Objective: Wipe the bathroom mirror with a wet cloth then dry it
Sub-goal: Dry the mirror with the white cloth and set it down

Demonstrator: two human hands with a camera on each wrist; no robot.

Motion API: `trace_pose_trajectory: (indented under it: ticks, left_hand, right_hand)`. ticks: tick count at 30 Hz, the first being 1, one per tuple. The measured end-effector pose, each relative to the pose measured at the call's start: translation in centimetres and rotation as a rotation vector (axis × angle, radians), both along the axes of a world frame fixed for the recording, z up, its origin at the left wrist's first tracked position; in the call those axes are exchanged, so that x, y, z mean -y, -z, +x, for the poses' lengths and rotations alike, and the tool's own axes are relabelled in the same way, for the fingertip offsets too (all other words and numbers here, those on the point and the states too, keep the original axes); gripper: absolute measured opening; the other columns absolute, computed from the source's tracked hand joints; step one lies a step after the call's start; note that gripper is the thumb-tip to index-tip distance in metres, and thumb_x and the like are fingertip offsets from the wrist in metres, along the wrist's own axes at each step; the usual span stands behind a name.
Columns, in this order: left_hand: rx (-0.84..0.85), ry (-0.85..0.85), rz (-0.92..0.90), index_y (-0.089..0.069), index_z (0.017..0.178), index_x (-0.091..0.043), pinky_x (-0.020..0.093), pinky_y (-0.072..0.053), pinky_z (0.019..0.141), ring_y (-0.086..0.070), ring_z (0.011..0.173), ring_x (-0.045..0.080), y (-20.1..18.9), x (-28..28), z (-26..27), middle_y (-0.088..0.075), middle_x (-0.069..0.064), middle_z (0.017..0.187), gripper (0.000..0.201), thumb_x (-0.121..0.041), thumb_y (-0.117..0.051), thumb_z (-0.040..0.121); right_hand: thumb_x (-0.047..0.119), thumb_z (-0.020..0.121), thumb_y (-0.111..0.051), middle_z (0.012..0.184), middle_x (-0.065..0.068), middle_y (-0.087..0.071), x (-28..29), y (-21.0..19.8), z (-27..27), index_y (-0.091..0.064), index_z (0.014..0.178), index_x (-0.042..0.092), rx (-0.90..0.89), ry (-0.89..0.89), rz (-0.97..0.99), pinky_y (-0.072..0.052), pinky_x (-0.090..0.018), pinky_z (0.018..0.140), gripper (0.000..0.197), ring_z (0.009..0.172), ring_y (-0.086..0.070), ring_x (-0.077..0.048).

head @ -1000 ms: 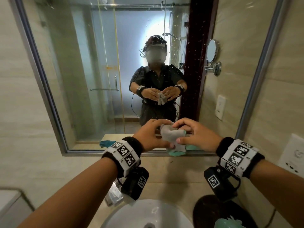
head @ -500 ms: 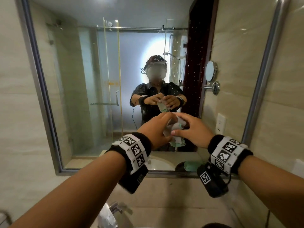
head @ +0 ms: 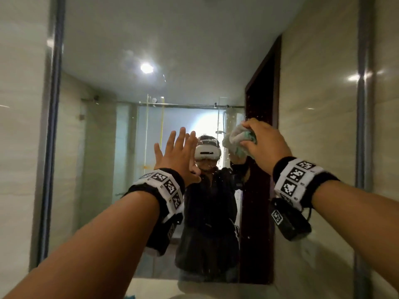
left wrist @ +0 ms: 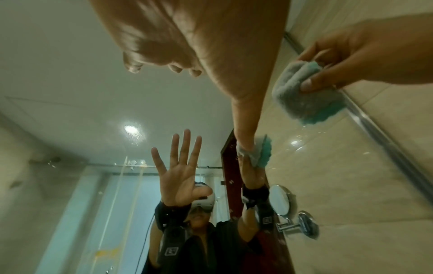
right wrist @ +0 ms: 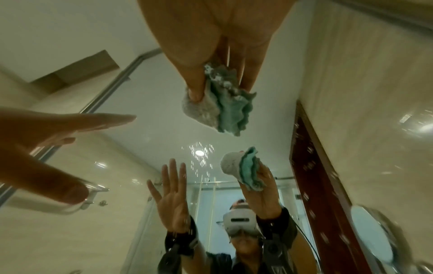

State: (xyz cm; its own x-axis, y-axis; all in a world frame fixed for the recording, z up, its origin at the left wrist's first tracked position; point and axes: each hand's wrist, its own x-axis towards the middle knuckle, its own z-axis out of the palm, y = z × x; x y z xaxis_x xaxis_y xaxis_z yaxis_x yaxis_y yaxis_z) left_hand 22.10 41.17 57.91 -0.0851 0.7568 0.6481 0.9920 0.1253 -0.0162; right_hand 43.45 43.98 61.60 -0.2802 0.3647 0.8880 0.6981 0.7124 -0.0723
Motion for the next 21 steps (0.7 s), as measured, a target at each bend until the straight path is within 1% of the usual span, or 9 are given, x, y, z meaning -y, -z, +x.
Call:
trace_pose_trajectory:
  ticks: [1, 4, 8, 9, 12, 15, 18, 19, 21]
  left_hand:
    - [-0.013, -0.022, 0.003, 0.026, 0.146, -0.025, 0.057, 0.003, 0.113, 0.026, 0.141, 0.022, -0.8, -0.4, -0.5, 0.032, -0.002, 0.152, 0.121, -0.060, -0.066, 0.075]
    - [-0.041, -0.069, 0.015, 0.028, 0.144, -0.023, 0.057, 0.005, 0.112, 0.028, 0.140, 0.023, -2.9, -1.9, -1.6, 0.035, 0.000, 0.151, 0.126, -0.066, -0.065, 0.071]
    - [-0.069, -0.117, 0.050, 0.026, 0.146, -0.020, 0.055, 0.004, 0.113, 0.026, 0.141, 0.025, -5.5, -4.1, -2.3, 0.032, 0.003, 0.152, 0.135, -0.069, -0.070, 0.064]
    - [-0.070, -0.122, 0.053, 0.025, 0.146, -0.019, 0.054, 0.003, 0.113, 0.024, 0.142, 0.026, -6.0, -4.5, -2.4, 0.031, 0.004, 0.153, 0.137, -0.066, -0.073, 0.064]
    - [-0.053, -0.106, 0.024, 0.027, 0.145, -0.017, 0.053, 0.001, 0.115, 0.024, 0.142, 0.027, -6.0, -5.9, -3.1, 0.033, 0.006, 0.152, 0.144, -0.057, -0.081, 0.059]
    - [-0.066, -0.110, 0.019, 0.034, 0.141, -0.017, 0.056, -0.001, 0.115, 0.029, 0.139, 0.030, -4.8, -7.4, -3.9, 0.040, 0.007, 0.147, 0.157, -0.060, -0.085, 0.047]
    - [-0.065, -0.094, 0.070, 0.036, 0.139, -0.019, 0.056, -0.001, 0.116, 0.029, 0.139, 0.028, -4.4, -8.2, -4.3, 0.041, 0.005, 0.147, 0.159, -0.062, -0.084, 0.044]
    - [-0.062, -0.088, 0.080, 0.035, 0.139, -0.019, 0.055, -0.002, 0.116, 0.029, 0.140, 0.027, -4.3, -8.3, -4.4, 0.041, 0.005, 0.147, 0.159, -0.062, -0.084, 0.044]
    - [-0.068, -0.090, 0.079, 0.035, 0.140, -0.020, 0.054, 0.000, 0.116, 0.030, 0.139, 0.026, -4.3, -8.3, -4.4, 0.041, 0.004, 0.147, 0.159, -0.062, -0.084, 0.044]
  right_hand:
    - [0.008, 0.090, -0.057, 0.103, 0.001, -0.050, -0.2, -1.1, -0.7, -0.054, 0.116, 0.011, -0.005, 0.001, 0.042, -0.029, -0.013, 0.072, 0.027, 0.087, -0.045, -0.010]
    - [0.013, 0.088, -0.060, 0.111, -0.005, -0.053, -1.3, -4.0, -2.8, -0.053, 0.120, 0.015, 0.005, 0.031, 0.130, -0.035, -0.020, 0.079, 0.033, 0.099, -0.051, -0.018]
    - [0.006, 0.086, -0.056, 0.108, -0.007, -0.051, -3.3, -5.9, -5.5, -0.056, 0.116, 0.009, 0.084, 0.043, 0.175, -0.035, -0.017, 0.078, 0.030, 0.097, -0.049, -0.016]
    - [0.007, 0.085, -0.057, 0.107, -0.006, -0.052, -4.3, -5.9, -6.0, -0.058, 0.114, 0.011, 0.062, 0.054, 0.169, -0.038, -0.019, 0.079, 0.029, 0.096, -0.050, -0.018]
    - [0.008, 0.083, -0.057, 0.104, -0.002, -0.058, -6.6, -4.2, -7.3, -0.060, 0.109, 0.021, -0.014, 0.068, 0.193, -0.046, -0.033, 0.081, 0.030, 0.096, -0.053, -0.023]
    - [0.008, 0.082, -0.059, 0.106, 0.000, -0.059, -6.7, -0.2, -8.0, -0.058, 0.111, 0.022, 0.159, 0.028, 0.189, -0.048, -0.033, 0.081, 0.032, 0.098, -0.052, -0.022]
    - [0.004, 0.071, -0.072, 0.111, -0.003, -0.060, -6.5, 3.4, -8.1, -0.059, 0.113, 0.020, 0.368, -0.039, 0.253, -0.055, -0.040, 0.068, 0.047, 0.101, -0.055, -0.027]
    - [0.006, 0.072, -0.073, 0.110, -0.003, -0.060, -6.8, 3.0, -8.1, -0.058, 0.114, 0.021, 0.417, -0.024, 0.259, -0.056, -0.040, 0.068, 0.047, 0.101, -0.055, -0.027]
    - [0.012, 0.080, -0.064, 0.103, 0.001, -0.058, -7.1, -0.1, -8.3, -0.057, 0.109, 0.028, 0.414, 0.060, 0.243, -0.053, -0.037, 0.074, 0.034, 0.098, -0.054, -0.021]
